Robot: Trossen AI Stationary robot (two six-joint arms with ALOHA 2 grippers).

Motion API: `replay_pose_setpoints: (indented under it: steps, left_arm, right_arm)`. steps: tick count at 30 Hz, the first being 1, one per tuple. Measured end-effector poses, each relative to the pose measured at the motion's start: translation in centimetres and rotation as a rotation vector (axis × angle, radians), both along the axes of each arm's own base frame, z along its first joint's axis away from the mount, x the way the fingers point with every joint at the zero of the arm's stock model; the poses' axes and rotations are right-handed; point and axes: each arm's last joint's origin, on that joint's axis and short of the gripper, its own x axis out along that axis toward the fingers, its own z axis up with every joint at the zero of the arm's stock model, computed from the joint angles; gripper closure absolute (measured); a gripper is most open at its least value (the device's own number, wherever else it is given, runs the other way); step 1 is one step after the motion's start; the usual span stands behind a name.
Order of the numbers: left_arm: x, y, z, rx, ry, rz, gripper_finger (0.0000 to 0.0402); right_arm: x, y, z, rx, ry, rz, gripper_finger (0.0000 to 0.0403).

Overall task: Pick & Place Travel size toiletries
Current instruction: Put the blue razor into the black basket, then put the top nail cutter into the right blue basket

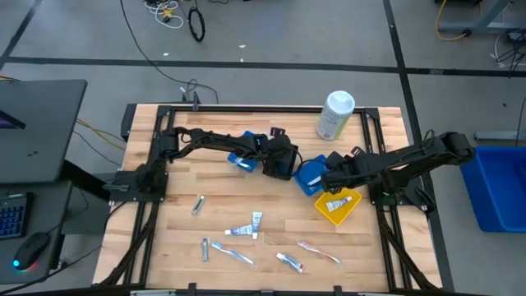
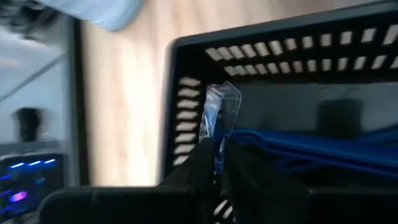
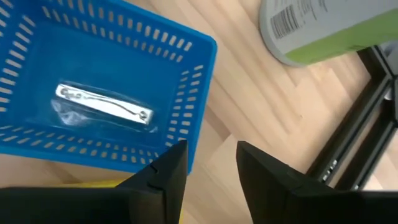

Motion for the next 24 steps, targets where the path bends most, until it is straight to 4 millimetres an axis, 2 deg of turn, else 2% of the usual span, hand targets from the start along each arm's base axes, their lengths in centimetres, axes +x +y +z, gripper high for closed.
replay_pose_setpoints:
  steps: [3, 16, 20, 24]
  left_arm:
    - [-0.2, -0.1, -0.2, -0.018, 0.021, -0.003, 0.0349]
    - [-0.2, -0.7, 0.2, 0.089, 0.059, -0.001, 0.0259]
    - [-0.2, -1.8, 1.7, 0.048, 0.026, -0.072, 0.0249]
    - [-1.1, -2.6, 4.6, -0.013, -0.029, -0.056, 0.025]
  right_arm:
    - [0.2, 0.1, 0.0, 0.001, -0.011, 0.021, 0.0252]
    - [0.3, 0.1, 0.0, 0.001, -0.012, 0.05, 0.0258]
    - [0.4, 0.1, 0.0, 0.0, -0.01, 0.06, 0.0253]
    - [0.5, 0.2, 0.0, 0.001, -0.019, 0.06, 0.0248]
